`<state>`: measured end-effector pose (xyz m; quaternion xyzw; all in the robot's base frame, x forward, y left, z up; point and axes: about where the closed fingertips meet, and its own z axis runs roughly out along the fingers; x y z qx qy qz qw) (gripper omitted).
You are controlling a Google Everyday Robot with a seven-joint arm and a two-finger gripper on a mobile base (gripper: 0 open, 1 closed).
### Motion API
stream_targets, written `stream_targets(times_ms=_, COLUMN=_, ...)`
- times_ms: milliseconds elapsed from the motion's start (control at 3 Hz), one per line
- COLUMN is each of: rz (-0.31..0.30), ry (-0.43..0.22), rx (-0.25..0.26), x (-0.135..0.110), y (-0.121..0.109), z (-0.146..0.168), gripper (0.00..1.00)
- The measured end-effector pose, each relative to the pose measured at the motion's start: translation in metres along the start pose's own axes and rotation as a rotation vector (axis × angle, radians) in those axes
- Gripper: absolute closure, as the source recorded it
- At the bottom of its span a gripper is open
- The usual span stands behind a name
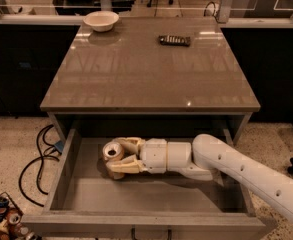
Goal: Place orange can into top drawer
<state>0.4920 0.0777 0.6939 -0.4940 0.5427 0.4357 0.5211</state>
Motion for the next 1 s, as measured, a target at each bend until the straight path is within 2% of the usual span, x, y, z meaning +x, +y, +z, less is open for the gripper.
stream_targets(times_ms=333, rz=-0.001, ry=-0.001, rx=-0.005, x=-0.0008, y=0.0013, z=0.0021, gripper=0.04)
stream_targets(times_ms=667, rz=-0.001, ry=-0.001, rx=-0.007, x=-0.0011, y=0.0018, z=0.0029, gripper=0.0)
stream_targets(times_ms=1000, rz=-0.001, ry=-0.002, rx=-0.007, x=-0.0011, y=0.0018, z=0.003, gripper=0.0)
